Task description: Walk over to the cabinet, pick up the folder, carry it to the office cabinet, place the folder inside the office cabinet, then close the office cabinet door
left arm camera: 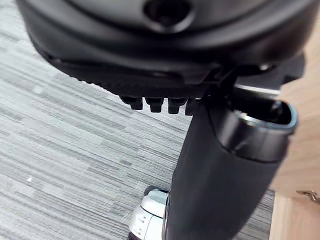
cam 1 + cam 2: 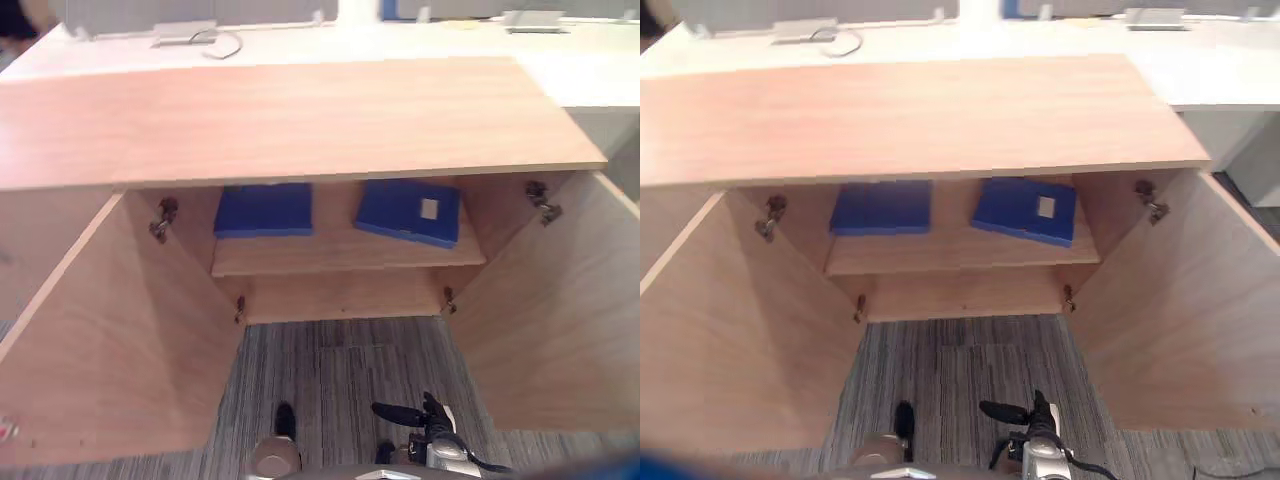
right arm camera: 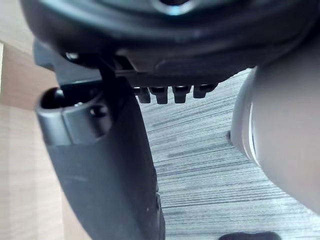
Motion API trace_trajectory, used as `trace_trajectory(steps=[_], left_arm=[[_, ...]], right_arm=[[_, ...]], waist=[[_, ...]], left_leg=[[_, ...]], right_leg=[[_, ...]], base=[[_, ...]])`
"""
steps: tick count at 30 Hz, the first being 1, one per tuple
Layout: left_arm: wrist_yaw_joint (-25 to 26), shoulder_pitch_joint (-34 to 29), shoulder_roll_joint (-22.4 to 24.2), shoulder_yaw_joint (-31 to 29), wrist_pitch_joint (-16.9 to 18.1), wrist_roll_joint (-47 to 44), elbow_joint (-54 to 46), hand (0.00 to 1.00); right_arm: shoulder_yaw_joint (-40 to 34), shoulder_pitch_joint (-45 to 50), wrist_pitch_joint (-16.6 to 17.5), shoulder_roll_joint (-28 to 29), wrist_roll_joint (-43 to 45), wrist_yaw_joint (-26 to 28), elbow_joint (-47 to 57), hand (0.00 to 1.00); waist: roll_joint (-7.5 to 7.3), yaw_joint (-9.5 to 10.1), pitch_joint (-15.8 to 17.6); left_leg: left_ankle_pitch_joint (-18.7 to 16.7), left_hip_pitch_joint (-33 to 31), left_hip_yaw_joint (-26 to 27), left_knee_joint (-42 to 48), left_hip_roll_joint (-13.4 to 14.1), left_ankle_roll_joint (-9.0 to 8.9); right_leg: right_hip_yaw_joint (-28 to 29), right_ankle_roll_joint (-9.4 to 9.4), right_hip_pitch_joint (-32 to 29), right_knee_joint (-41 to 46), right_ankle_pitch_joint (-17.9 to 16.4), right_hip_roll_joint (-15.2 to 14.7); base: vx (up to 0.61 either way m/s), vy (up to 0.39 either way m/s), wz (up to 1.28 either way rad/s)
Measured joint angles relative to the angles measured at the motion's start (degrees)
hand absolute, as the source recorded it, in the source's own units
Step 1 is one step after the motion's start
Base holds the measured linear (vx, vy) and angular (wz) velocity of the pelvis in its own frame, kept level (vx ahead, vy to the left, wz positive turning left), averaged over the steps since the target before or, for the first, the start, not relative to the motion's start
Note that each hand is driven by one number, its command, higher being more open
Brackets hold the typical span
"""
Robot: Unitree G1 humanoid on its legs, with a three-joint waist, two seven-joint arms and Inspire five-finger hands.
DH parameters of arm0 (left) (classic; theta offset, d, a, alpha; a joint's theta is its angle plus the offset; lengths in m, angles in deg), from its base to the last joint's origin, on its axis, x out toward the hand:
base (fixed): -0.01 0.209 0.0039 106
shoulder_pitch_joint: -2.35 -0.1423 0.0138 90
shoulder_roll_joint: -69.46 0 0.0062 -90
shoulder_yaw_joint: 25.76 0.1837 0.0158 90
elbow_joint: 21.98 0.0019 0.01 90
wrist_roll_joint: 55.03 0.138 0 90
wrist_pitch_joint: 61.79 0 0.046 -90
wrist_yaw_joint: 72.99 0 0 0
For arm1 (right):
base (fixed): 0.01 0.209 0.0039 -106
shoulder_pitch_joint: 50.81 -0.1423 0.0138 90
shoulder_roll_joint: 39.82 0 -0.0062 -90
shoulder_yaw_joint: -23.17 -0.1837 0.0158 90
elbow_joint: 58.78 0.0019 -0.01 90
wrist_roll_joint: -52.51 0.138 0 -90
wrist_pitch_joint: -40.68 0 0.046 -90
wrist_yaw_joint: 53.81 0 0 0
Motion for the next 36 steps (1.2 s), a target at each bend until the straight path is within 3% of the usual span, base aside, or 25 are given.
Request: trace_trajectory(steps=[1, 2, 3, 5, 6, 7, 9, 11, 12, 13, 15, 18, 20, 21, 23, 24, 25, 28, 30, 33, 36], left_arm=[[-0.1, -0.4, -0.1, 0.3, 0.0, 0.0, 0.0, 1.0], [-0.2, -0.7, -0.2, 0.7, 0.0, 0.0, -0.1, 1.0], [-0.1, -0.7, -0.6, 1.4, 0.0, 0.0, -0.1, 1.0], [-0.1, -0.5, -1.2, 3.2, 0.2, 0.1, -0.4, 1.0], [0.2, -0.5, -1.2, 3.9, 0.5, 0.2, -1.5, 1.0], [0.5, -0.5, -1.4, 3.9, 0.7, 0.4, -1.7, 1.0], [1.3, 0.7, -1.8, 3.9, 1.5, 0.4, -1.4, 1.0], [1.9, 2.6, -2.2, 4.0, 2.0, 0.5, 0.2, 1.0], [2.4, 3.1, -3.0, 4.0, 2.5, 0.5, 1.3, 1.0], [2.6, 3.4, -3.8, 3.9, 2.7, 0.4, 2.5, 1.0], [2.7, 4.8, -1.7, 3.4, 2.5, 0.2, 5.1, 1.0], [3.4, 5.6, 0.9, -2.7, 2.8, -0.7, 5.8, 1.0], [3.4, 6.4, 1.2, -5.5, 3.0, -2.3, 5.5, 1.0], [3.4, 7.3, 1.4, -7.4, 3.1, -2.9, 4.9, 1.0], [2.8, 8.7, 1.3, -8.7, 3.2, -3.3, 3.4, 1.0], [2.8, 9.2, 1.6, -8.8, 3.5, -3.5, 2.6, 1.0], [2.9, 9.4, 2.0, -8.8, 3.7, -3.7, 2.3, 1.0], [2.9, 10.1, 2.5, -6.2, 3.7, -3.9, 2.4, 1.0], [2.9, 10.6, 1.7, -4.3, 3.8, -2.9, 3.0, 1.0], [2.7, 12.0, -1.1, -2.1, 3.6, -1.1, 5.9, 1.0], [2.5, 12.3, -2.2, 0.5, 3.6, 1.2, 6.8, 1.0]], right_arm=[[0.0, 0.3, 0.0, 0.0, 0.0, -0.3, 0.1, 1.0], [0.1, 0.3, -0.4, 0.0, 0.1, -1.1, 1.1, 1.0], [0.5, 0.3, -0.6, 0.0, 0.2, -1.5, 3.2, 1.0], [0.7, 0.3, -1.0, 0.0, 0.3, -2.3, 5.7, 1.0], [1.8, 0.3, -1.0, -0.1, 0.1, -3.7, 9.3, 1.0], [2.5, 0.2, -0.9, -0.2, 0.0, -4.1, 10.8, 1.0], [3.2, -0.2, 0.9, -0.5, 0.0, -4.5, 13.8, 1.0], [2.9, -1.7, 1.6, -0.5, 0.0, -4.6, 13.1, 1.0], [2.9, -1.9, 1.7, -0.5, 0.0, -4.6, 11.3, 1.0], [2.5, -1.8, 1.7, -0.5, 0.0, -4.4, 9.0, 1.0], [-1.7, -1.4, 1.6, -2.2, 0.0, -4.1, 1.9, 1.0], [-7.6, -1.0, 1.0, -4.1, 1.2, -2.9, -4.5, 1.0], [-8.8, 1.2, 1.5, -4.4, 2.3, -2.5, -5.0, 1.0], [-8.3, 1.8, 1.8, -4.1, 2.1, -2.2, -5.0, 1.0], [-7.1, 2.4, 2.0, -4.0, 2.1, -2.1, -4.8, 1.0], [-5.0, 2.6, 1.9, -4.3, 2.1, -2.2, -3.8, 1.0], [-3.7, 2.9, 1.9, -4.5, 2.1, -2.2, -3.1, 1.0], [4.5, 5.2, 1.4, -5.0, -0.3, -3.1, 8.3, 1.0], [11.6, 7.6, 1.7, -5.0, -6.9, -2.9, 20.2, 1.0], [17.0, 6.6, 4.5, -6.0, -13.9, -2.5, 28.2, 1.0], [22.4, 6.0, 7.9, -11.1, -18.0, -1.4, 32.5, 1.0]], waist=[[-0.11, -0.23, -0.5], [0.06, -0.51, -0.6], [-0.08, -0.68, -0.5], [0.46, -0.71, -0.7], [1.33, -0.95, -0.9], [0.92, -1.16, -1.0], [0.62, -1.8, -1.3], [1.17, -2.39, -1.2], [0.69, -2.84, -1.0], [-0.65, -3.36, -1.1], [2.8, -3.17, -1.8], [4.53, -3.42, -2.2], [3.56, -3.8, -1.8], [1.98, -4.49, -2.0], [1.17, -4.42, -1.5], [1.56, -4.39, -0.9], [1.58, -4.23, -0.7], [3.89, -3.93, -0.3], [3.9, -4.4, -0.6], [1.96, -4.04, -0.1], [1.79, -3.96, -0.7]], left_leg=[[-0.7, 0.4, 0.5, 0.3, -0.4, 0.1], [-1.9, 1.8, 1.1, 0.2, -0.9, 0.35], [-2.6, 3.3, 1.8, 0.4, -1.1, 0.37], [-3.0, 5.6, 2.1, -0.1, -0.1, 0.49], [-3.2, 6.4, 2.1, -0.5, 1.3, 0.34], [-3.4, 6.6, 2.2, -0.5, 1.4, 0.11], [-4.0, 6.9, 1.9, -0.4, 2.5, -0.42], [-4.7, 7.2, 0.8, -0.5, 4.7, -1.51], [-5.2, 7.9, -0.3, -0.8, 5.3, -2.56], [-5.2, 9.1, -1.3, -1.4, 4.8, -4.19], [-5.3, 10.7, -4.7, -2.4, 7.4, -5.25], [-5.8, 10.9, -5.3, -2.0, 10.9, -5.98], [-5.6, 9.7, -5.9, 1.7, 12.2, -5.93], [-6.2, 5.9, -8.0, 8.1, 12.7, -5.05], [-7.1, 0.4, -9.6, 20.0, 14.3, -3.24], [-7.3, -2.0, -9.1, 25.6, 15.3, -2.85], [-7.9, -2.8, -8.9, 27.5, 15.5, -3.16], [-10.7, -3.7, -3.0, 26.0, 13.0, -3.04], [-11.3, 0.1, 1.0, 15.2, 11.4, -2.28], [-9.8, 1.0, 2.2, 10.9, 9.4, -2.01], [-9.0, 1.6, 2.5, 8.6, 7.6, -0.83]], right_leg=[[0.5, 0.37, 0.1, 0.4, 0.2, -0.4], [1.2, 0.39, -1.7, 6.6, 0.4, -1.2], [1.2, -0.37, -5.4, 15.1, 2.9, -2.4], [1.0, -0.59, -7.8, 21.0, 7.6, -2.6], [-0.7, -1.9, -8.2, 22.4, 8.7, -2.7], [-1.0, -2.72, -8.2, 22.1, 7.7, -3.1], [-1.2, -1.32, -8.1, 16.8, 4.2, -3.6], [-1.1, -0.26, -7.8, 8.0, 4.2, -2.5], [-0.2, 0.84, -6.7, -0.3, 6.0, -2.0], [0.5, 2.53, -5.0, -4.1, 11.7, -1.9], [-0.8, 0.65, -3.5, -5.1, 10.6, 2.0], [-2.3, -1.14, -3.9, -3.2, 7.9, 5.7], [-4.9, -1.77, -1.8, -2.6, 5.7, 6.1], [-6.8, -2.47, -0.3, -2.5, 4.7, 5.4], [-10.0, -3.37, 2.9, -2.9, 3.7, 5.5], [-11.3, -3.94, 5.0, -3.2, 2.9, 5.8], [-11.7, -4.14, 5.7, -3.2, 2.7, 5.7], [-11.5, -3.92, 5.6, -3.2, 2.6, 5.3], [-10.8, -2.9, 3.5, -3.5, 3.1, 5.4], [-9.4, -2.35, 2.6, -5.6, 5.1, 4.9], [-8.5, -1.66, 3.3, -9.3, 7.5, 4.4]], base=[[0.11, 0.065, -0.57], [0.09, 0.054, -0.4], [0.09, 0.053, -0.35], [0.07, 0.039, -0.15], [0.09, -0.008, -0.1], [0.08, -0.051, -0.04], [0.07, -0.105, -0.01], [0.13, -0.229, 0.01], [0.19, -0.309, 0.1], [0.26, -0.378, 0.14], [0.25, -0.235, -0.08], [0.25, -0.187, -0.09], [0.21, -0.185, 0.58], [0.16, -0.146, 0.72], [0.2, -0.197, 0.82], [0.19, -0.204, 0.63], [0.13, -0.112, 0.35], [0.07, 0.077, 0.0], [0.05, 0.099, -0.04], [0.03, 0.062, -0.17], [0.06, 0.107, -0.03]])
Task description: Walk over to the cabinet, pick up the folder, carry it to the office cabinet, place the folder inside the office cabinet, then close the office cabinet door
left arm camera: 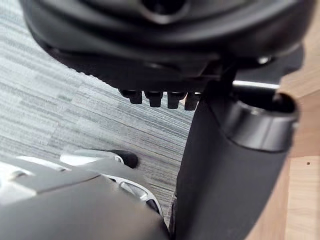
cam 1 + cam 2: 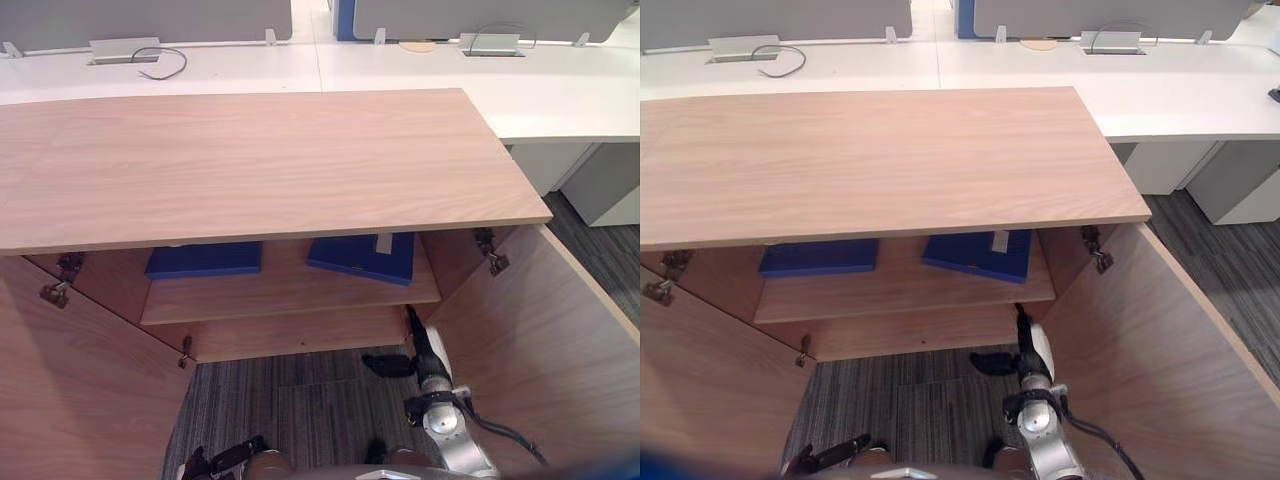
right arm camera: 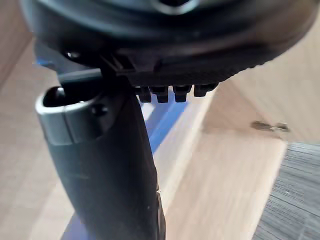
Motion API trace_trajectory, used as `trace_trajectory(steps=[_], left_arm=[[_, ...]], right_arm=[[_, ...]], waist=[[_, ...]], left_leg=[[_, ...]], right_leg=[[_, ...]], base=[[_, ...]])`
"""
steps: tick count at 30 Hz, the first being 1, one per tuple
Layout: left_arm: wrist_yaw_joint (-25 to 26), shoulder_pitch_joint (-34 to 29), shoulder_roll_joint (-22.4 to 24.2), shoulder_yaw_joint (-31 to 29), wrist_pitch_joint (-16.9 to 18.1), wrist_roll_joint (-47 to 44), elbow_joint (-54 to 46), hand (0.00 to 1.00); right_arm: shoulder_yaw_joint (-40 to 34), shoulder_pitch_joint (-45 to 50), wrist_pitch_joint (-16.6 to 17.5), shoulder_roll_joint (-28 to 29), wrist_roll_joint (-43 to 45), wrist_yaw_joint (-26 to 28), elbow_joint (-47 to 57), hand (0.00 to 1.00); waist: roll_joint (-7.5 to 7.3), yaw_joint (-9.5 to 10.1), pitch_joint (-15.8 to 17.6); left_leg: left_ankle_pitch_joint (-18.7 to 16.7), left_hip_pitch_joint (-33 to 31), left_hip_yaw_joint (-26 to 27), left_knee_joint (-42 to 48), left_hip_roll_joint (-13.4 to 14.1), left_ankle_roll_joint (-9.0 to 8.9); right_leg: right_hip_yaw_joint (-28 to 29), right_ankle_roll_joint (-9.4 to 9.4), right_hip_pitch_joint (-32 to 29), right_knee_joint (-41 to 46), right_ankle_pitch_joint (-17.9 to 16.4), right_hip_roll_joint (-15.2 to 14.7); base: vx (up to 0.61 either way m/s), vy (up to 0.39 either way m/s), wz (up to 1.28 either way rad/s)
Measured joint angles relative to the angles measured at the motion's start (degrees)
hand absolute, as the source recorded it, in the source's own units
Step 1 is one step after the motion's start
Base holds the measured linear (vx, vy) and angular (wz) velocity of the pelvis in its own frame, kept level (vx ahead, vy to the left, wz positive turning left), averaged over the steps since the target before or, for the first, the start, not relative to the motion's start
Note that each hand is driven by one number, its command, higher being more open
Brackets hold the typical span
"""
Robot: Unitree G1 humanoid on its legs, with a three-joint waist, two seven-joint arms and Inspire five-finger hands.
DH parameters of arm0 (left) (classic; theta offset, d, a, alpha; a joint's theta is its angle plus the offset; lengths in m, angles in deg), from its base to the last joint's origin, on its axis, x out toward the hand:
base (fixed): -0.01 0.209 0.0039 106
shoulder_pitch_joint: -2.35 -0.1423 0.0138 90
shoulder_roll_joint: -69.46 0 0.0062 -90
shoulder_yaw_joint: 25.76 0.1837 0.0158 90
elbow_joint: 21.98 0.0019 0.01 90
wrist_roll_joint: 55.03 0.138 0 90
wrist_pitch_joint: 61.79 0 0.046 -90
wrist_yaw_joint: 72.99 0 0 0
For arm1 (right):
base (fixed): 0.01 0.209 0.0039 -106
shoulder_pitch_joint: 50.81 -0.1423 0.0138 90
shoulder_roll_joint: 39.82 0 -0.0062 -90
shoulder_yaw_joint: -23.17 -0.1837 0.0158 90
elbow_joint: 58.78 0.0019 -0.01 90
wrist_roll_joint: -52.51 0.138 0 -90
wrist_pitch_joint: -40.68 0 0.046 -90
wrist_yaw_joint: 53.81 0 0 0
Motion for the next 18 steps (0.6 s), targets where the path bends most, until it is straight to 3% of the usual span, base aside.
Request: trace_trajectory(steps=[7, 13, 16, 17, 18], left_arm=[[-1.4, -0.1, -0.7, 1.7, 0.1, 3.8, 0.0, 1.0], [-1.5, -0.4, -0.8, 2.0, 0.2, 4.1, 0.0, 1.0], [-1.5, 1.9, -0.9, 3.9, 1.7, 3.9, -1.8, 1.0], [-1.7, 3.6, -0.9, 5.3, 2.2, 3.8, -2.9, 1.0], [-1.7, 4.7, -1.2, 6.4, 2.9, 3.7, -3.9, 1.0]], right_arm=[[7.8, 0.3, 2.5, -4.6, -3.0, 6.0, 0.6, 1.0], [6.6, -0.6, 2.5, -7.2, -4.7, 4.9, 7.0, 1.0], [4.4, -11.8, 2.3, -11.0, -4.8, 1.7, 8.3, 1.0], [4.1, -17.8, 2.1, -13.7, -5.0, 0.7, 8.2, 1.0], [4.0, -23.5, 2.1, -16.2, -5.5, -0.2, 7.3, 1.0]], waist=[[0.36, 0.23, -0.7], [0.76, 0.19, -0.2], [2.67, -0.52, 4.5], [4.18, -0.62, 7.5], [4.86, -0.65, 10.0]], left_leg=[[1.1, 1.3, 0.0, -3.5, -1.8, 1.15], [1.7, 0.1, 0.0, -3.8, -2.0, 1.1], [-1.5, -8.0, -2.0, 7.1, -0.6, 2.51], [-3.4, -11.4, -3.2, 12.7, 0.1, 3.15], [-6.0, -14.5, -4.1, 18.1, 0.2, 3.33]], right_leg=[[0.1, 0.9, 3.6, -8.3, 4.2, 0.1], [0.4, 0.76, 2.3, -8.0, 4.8, -0.1], [2.0, 0.28, -3.9, -1.8, 4.4, -0.7], [2.6, -0.12, -6.8, 2.7, 3.4, -1.1], [3.6, 0.96, -10.3, 8.5, 0.5, -2.2]], base=[[0.02, 0.079, 0.02], [-0.03, 0.009, -0.01], [-0.19, 0.06, -0.06], [-0.28, 0.087, -0.01], [-0.3, 0.089, -0.01]])
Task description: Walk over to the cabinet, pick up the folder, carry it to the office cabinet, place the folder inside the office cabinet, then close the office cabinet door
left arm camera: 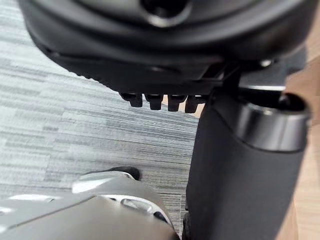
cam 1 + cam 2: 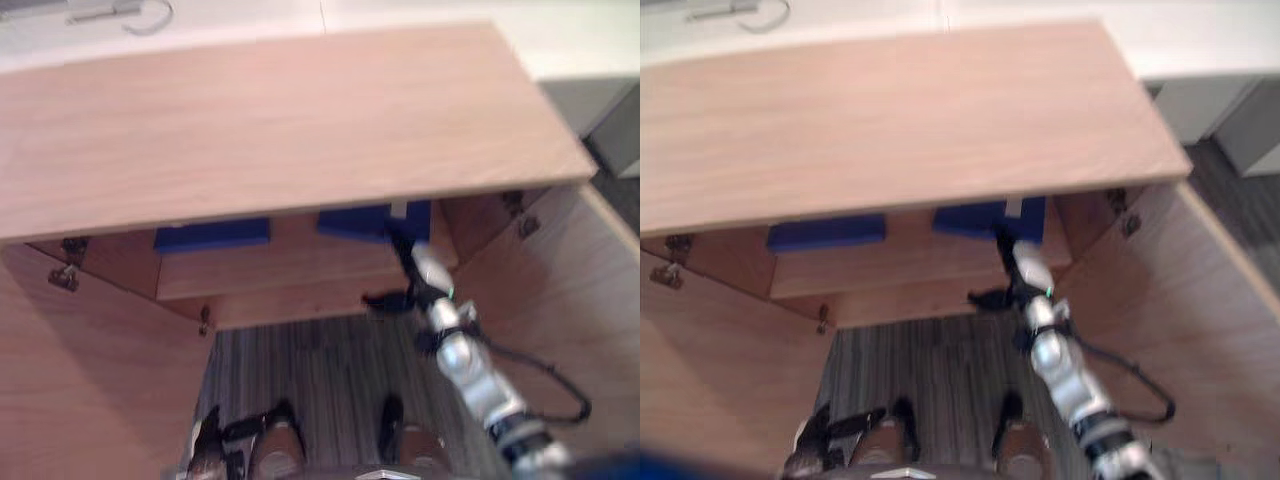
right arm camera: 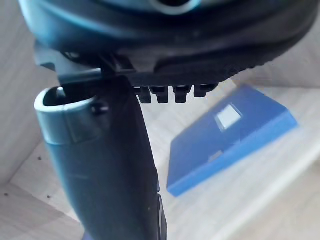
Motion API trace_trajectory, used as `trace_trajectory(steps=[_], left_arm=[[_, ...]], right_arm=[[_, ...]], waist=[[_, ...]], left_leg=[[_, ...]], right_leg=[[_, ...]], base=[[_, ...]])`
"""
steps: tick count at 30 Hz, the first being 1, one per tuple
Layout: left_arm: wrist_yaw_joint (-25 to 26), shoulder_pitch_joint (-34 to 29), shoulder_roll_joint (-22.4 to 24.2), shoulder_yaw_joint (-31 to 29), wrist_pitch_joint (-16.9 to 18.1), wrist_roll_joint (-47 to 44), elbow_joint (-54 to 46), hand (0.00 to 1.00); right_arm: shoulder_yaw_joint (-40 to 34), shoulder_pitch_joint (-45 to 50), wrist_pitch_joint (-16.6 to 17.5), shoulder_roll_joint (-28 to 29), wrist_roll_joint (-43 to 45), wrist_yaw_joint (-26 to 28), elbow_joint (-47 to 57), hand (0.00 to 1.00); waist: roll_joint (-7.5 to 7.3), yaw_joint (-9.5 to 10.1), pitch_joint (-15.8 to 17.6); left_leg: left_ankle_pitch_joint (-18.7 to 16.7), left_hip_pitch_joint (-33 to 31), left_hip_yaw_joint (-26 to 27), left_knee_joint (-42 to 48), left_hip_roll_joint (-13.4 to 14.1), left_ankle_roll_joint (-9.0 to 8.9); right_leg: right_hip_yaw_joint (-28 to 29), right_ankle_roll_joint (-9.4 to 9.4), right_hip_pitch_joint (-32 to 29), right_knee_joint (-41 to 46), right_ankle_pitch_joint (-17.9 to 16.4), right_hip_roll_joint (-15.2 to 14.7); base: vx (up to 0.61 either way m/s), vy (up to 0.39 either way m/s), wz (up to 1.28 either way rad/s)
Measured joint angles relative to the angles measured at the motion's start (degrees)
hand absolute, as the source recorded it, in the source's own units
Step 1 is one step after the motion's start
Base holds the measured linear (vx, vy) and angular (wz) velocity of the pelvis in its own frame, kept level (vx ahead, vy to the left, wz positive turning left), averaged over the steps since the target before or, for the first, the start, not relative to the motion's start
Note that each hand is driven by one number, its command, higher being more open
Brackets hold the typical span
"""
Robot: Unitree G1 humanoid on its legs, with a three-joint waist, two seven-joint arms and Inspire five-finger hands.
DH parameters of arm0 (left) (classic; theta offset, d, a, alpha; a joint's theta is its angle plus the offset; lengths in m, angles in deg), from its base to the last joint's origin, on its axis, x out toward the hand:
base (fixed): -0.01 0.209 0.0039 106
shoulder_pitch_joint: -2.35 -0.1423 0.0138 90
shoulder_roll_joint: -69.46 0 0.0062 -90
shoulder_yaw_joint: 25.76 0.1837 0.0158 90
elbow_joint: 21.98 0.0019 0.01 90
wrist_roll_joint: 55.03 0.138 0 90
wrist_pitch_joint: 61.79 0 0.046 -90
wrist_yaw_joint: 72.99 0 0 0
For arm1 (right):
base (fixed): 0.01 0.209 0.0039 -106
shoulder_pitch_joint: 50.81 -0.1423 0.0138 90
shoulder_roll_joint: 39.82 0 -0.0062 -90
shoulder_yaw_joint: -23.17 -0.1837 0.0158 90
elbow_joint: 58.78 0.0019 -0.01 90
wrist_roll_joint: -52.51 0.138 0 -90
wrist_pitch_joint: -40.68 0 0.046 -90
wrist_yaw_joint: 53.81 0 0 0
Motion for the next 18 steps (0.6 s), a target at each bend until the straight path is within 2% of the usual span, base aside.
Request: trace_trajectory(steps=[2, 3, 6, 8, 10, 13, 18], left_arm=[[-0.1, 0.7, 0.0, 0.2, 0.9, -0.7, -1.8, 1.0], [-0.1, 1.0, 0.0, 0.2, 1.6, -1.7, -3.5, 1.0], [-1.6, 1.6, 0.3, -0.5, 2.7, -4.6, -6.6, 1.0], [-1.3, 3.0, 0.9, -1.3, 2.7, -5.1, -7.1, 1.0], [-1.2, 5.7, 0.8, -3.6, 2.7, -5.8, -8.2, 1.0], [-1.5, 7.7, 0.7, -5.5, 2.7, -6.8, -10.2, 1.0], [-2.8, 8.5, 0.9, -6.5, 2.7, -7.0, -12.1, 1.0]], right_arm=[[-0.2, -5.0, -0.1, -2.1, -1.4, -1.1, -1.5, 1.0], [-0.8, -6.5, -0.6, -3.2, -1.4, -1.5, -1.5, 1.0], [-1.3, -6.6, -2.3, -5.1, -2.8, -1.8, -0.2, 1.0], [-1.3, -6.6, -2.5, -6.8, -3.6, -1.8, 0.5, 1.0], [-1.3, -6.9, -3.0, -9.1, -3.6, -1.8, 1.9, 1.0], [-1.7, -7.0, -3.7, -10.7, -3.6, -1.8, 2.7, 1.0], [-3.1, -7.0, -4.0, -11.1, -3.6, -1.7, 2.8, 1.0]], waist=[[0.45, 0.06, 2.7], [0.21, 0.51, 3.9], [-0.13, 1.12, 4.5], [0.1, 1.02, 5.0], [-0.92, 1.2, 6.3], [-1.64, 1.37, 7.4], [-2.08, 2.18, 8.1]], left_leg=[[-3.3, -3.6, -1.2, 7.2, 0.1, 0.02], [-5.8, -6.5, -1.6, 12.6, -0.1, -0.02], [-10.5, -15.9, -3.2, 24.9, -0.7, 0.56], [-11.9, -20.1, -4.3, 29.8, -1.0, 1.19], [-13.8, -26.5, -5.7, 36.8, -1.0, 1.86], [-15.8, -32.7, -7.5, 43.7, -1.0, 2.4], [-17.1, -35.9, -8.0, 48.1, -1.7, 2.7]], right_leg=[[1.2, 0.72, -4.3, 8.7, -3.6, -1.6], [2.4, 1.12, -8.0, 15.4, -6.4, -3.1], [4.7, 2.13, -18.1, 29.2, -11.9, -6.4], [5.1, 2.31, -21.8, 33.9, -13.5, -7.5], [6.0, 2.19, -27.8, 40.9, -15.6, -8.5], [6.7, 2.19, -33.2, 47.6, -17.9, -9.5], [7.9, 2.51, -36.6, 52.8, -20.1, -11.0]], base=[[-0.31, 0.087, 0.05], [-0.34, 0.103, 0.11], [-0.19, 0.06, 0.15], [-0.13, 0.032, 0.2], [-0.12, 0.025, 0.18], [-0.07, 0.038, 0.15], [0.0, 0.036, 0.11]])
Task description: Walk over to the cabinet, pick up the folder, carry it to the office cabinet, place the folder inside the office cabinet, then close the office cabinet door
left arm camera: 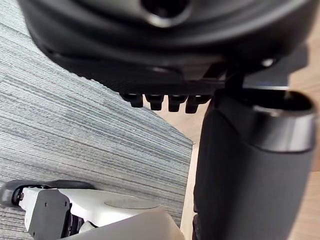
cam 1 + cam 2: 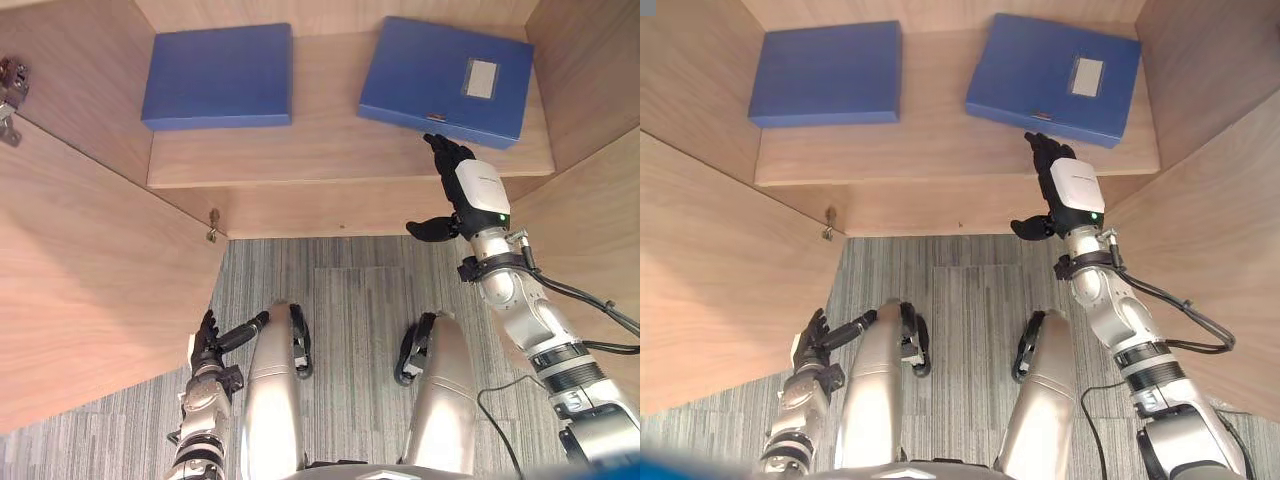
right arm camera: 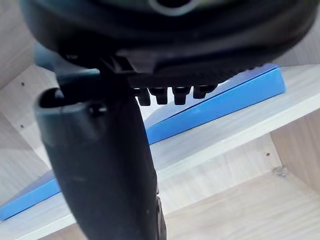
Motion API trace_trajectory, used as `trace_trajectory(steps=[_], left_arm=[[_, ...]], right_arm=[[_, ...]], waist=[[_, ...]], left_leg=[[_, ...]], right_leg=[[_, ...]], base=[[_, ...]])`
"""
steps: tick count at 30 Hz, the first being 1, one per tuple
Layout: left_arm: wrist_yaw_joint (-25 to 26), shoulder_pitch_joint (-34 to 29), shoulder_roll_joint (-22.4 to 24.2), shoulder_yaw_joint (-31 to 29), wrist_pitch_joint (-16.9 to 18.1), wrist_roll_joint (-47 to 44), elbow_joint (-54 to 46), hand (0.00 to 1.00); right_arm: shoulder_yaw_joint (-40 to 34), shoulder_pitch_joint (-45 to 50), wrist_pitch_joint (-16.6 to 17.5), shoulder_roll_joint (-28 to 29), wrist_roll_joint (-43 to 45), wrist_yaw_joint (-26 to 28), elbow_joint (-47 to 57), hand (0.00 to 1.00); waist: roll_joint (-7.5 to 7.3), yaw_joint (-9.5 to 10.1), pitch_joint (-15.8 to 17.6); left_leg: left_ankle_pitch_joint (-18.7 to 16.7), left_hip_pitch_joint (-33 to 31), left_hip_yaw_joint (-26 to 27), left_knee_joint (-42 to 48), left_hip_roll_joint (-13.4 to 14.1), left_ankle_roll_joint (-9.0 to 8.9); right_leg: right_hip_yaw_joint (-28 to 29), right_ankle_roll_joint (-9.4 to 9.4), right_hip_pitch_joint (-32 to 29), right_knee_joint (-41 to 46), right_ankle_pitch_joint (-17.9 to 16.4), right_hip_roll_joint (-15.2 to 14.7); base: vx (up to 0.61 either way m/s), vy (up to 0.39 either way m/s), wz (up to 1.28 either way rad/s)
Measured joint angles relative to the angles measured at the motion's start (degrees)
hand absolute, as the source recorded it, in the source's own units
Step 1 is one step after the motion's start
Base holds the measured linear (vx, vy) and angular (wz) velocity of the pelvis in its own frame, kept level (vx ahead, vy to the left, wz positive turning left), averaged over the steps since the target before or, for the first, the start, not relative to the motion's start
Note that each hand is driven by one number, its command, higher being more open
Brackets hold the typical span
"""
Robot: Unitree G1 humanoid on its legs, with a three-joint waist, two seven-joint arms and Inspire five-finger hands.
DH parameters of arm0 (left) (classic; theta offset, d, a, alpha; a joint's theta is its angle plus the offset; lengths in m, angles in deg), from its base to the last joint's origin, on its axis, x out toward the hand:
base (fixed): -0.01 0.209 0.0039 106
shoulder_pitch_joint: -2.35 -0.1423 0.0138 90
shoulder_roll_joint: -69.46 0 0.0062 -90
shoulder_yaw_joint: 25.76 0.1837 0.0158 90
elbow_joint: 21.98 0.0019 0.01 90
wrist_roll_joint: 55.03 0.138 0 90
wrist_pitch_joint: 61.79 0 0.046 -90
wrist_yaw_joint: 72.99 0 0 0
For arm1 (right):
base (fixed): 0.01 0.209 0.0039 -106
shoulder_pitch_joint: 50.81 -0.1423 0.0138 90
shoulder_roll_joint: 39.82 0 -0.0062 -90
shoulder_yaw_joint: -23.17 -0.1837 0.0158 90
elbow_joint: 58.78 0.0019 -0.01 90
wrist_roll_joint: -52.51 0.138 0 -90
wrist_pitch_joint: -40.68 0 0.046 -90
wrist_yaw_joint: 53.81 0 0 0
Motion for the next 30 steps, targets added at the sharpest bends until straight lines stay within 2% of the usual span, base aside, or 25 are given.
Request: trace_trajectory(steps=[7, 15, 21, 30], left_arm=[[-0.5, 0.7, 0.2, 0.8, 0.0, -1.8, -0.1, 1.0], [-0.5, 0.7, 0.2, 2.1, 0.0, -2.0, -1.0, 1.0], [-0.7, 0.7, 0.1, 2.0, 0.0, -2.1, -1.0, 1.0], [-3.6, 0.7, -0.2, 1.9, 0.0, -3.0, -1.2, 1.0]], right_arm=[[-0.6, -1.2, -0.2, -2.4, 0.3, 0.1, -2.0, 1.0], [0.0, -10.6, -0.3, -3.4, 0.6, 3.5, -18.0, 1.0], [2.5, -16.0, 0.9, -4.3, 0.6, 6.2, -25.0, 1.0], [2.9, -19.7, 2.7, -6.8, 0.7, 9.4, -29.9, 1.0]], waist=[[0.0, 0.81, 0.0], [0.0, 1.99, 0.0], [0.02, 2.01, 0.0], [0.09, 2.1, -0.1]], left_leg=[[-0.1, -1.8, -1.4, 1.1, -1.3, -0.13], [-0.1, -2.7, -2.3, 1.1, -1.8, -0.19], [0.0, -2.8, -2.6, 1.0, -2.1, -0.28], [0.7, -4.5, -3.4, 1.1, -3.2, -0.59]], right_leg=[[-0.6, -0.14, -0.9, 2.0, -1.5, -1.2], [-1.6, -0.41, -0.9, 2.2, -2.3, -1.8], [-1.9, -0.34, -0.8, 2.3, -2.4, -1.9], [-2.2, -0.13, -1.9, 2.9, -2.6, -2.7]], base=[[0.03, -0.013, 0.12], [0.05, -0.03, 0.06], [0.02, -0.031, 0.02], [0.02, -0.034, 0.07]])
